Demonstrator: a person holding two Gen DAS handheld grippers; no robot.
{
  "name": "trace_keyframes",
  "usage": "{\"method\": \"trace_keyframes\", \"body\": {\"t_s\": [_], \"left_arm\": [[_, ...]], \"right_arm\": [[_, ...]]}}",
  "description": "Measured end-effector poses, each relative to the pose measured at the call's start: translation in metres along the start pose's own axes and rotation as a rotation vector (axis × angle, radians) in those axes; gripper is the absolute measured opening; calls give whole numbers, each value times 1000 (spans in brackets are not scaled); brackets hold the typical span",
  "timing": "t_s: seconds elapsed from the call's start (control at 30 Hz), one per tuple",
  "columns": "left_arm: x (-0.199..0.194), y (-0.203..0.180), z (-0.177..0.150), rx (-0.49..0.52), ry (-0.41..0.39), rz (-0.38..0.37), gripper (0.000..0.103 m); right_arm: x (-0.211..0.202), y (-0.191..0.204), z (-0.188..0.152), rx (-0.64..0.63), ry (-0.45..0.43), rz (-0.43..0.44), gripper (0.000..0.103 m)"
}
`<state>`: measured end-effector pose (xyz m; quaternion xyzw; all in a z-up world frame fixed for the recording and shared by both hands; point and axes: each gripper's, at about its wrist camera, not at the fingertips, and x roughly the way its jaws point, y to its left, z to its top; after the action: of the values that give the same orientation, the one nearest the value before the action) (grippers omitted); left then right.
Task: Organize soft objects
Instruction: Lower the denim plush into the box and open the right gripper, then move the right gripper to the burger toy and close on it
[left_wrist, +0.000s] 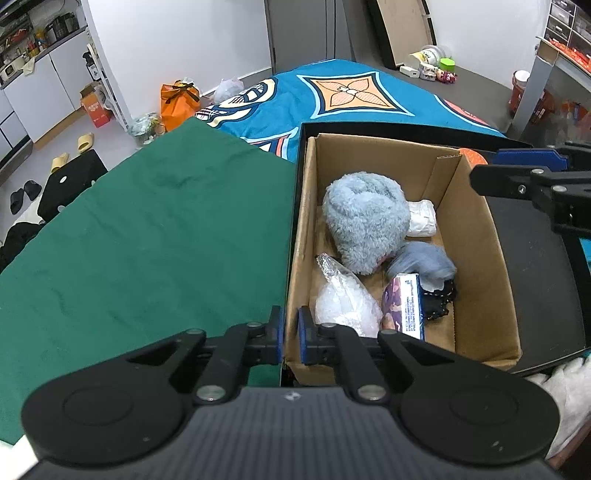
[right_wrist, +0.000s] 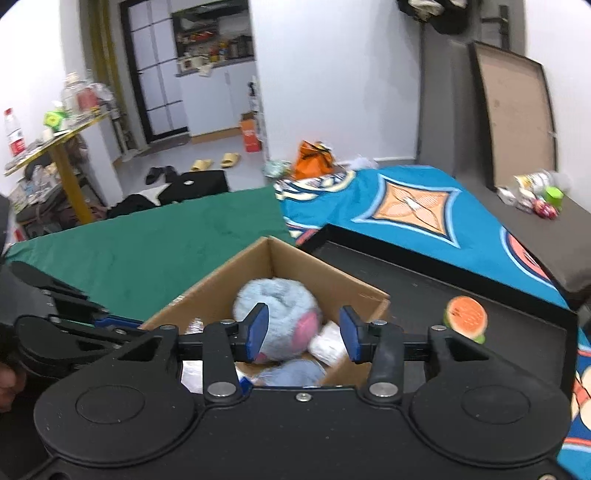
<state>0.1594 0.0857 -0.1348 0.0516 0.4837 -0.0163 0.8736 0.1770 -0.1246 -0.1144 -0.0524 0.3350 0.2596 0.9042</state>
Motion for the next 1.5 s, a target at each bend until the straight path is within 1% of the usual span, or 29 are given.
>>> {"method": "trace_keyframes", "body": {"t_s": [0.17,0.43,0.6,0.83,0.87,0.93,1.0,1.03,1.13,1.2,1.3,1.5], "left_arm": [[-4,-2,-1,9,-7,15,7],[-6,-4,2,23,-5,34,9],[-3,-4,6,28,16,48,12],[2,-12,12,52,42,82,13],[3,-13,13,54,44,87,15],[4,-14,16,56,48,96,17],[7,-14,20,53,55,106,25],[8,-15,21,50,57,110,26],[10,-19,28,47,52,125,36],[12,-23,33,52,50,142,44],[15,-29,37,59,52,164,49],[25,-40,44,63,74,213,53]], "right_arm": [[1,-14,-5,46,24,-44,43],[2,-28,-8,66,25,-67,43],[7,-40,-10,82,30,-80,43],[18,-63,-13,121,45,-97,48],[20,-66,-14,125,46,-100,49],[23,-72,-15,123,45,-111,55],[24,-77,-17,122,41,-114,56],[26,-80,-18,123,41,-112,56],[29,-87,-23,116,35,-103,58],[33,-93,-26,114,41,-108,58],[39,-105,-27,124,47,-114,59],[50,-121,-26,145,37,-118,61]]}}
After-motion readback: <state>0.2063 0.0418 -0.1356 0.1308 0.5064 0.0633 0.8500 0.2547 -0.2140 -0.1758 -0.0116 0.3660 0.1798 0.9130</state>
